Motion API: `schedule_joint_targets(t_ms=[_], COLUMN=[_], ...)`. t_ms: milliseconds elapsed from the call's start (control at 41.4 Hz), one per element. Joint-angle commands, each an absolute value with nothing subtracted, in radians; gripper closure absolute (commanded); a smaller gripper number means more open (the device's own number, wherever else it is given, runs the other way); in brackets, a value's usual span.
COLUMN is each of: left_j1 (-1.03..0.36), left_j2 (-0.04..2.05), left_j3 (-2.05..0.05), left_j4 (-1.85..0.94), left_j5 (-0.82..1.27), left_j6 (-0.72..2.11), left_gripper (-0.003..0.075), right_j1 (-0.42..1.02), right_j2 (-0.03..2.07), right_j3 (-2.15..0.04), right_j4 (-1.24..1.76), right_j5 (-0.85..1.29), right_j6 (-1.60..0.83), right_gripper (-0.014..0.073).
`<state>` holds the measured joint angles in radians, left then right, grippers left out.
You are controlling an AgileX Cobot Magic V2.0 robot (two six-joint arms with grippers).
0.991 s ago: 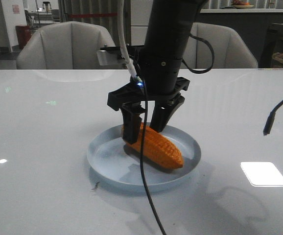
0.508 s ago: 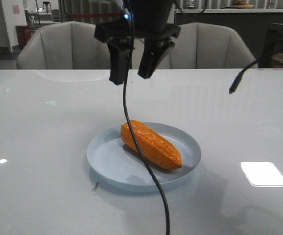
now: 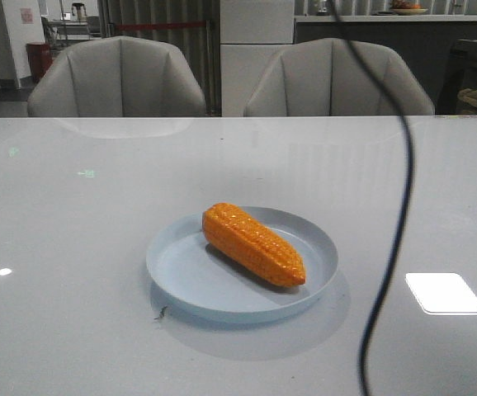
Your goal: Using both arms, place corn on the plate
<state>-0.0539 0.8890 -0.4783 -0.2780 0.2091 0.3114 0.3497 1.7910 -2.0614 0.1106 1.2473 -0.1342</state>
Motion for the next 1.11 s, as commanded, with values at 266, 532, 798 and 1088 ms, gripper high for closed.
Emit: schedule_joint_targets(t_ms=[266,532,798,1088], left_j1=[-0.054,-0.054,-0.054,-0.054], left_j2=[0.885,0.885,0.904,0.941], left_j3=[-0.507,-0.507,-0.507,-0.507], left_j4=[-0.290,-0.290,-0.290,-0.290], left_j5=[0.133,0.133,0.133,0.129], left_j6=[0.312,0.312,0.312,0.312], left_gripper=[0.0323,0.0323,0.0323,0.0323], right_j1=[0.098,-0.059,-0.084,-0.084], right_j2=[1.471,1.181,0.885,0.653], right_j3=[-1.993,-1.539,-1.020,-0.679], right_j4=[0.114,0.153,0.174,0.193], right_j5=[1.208,0.937,0.662,0.579], right_j6=[-0.133,-0.132,-0.133,-0.133], right_gripper=[0.0065,0.0065,0.0065,0.0065])
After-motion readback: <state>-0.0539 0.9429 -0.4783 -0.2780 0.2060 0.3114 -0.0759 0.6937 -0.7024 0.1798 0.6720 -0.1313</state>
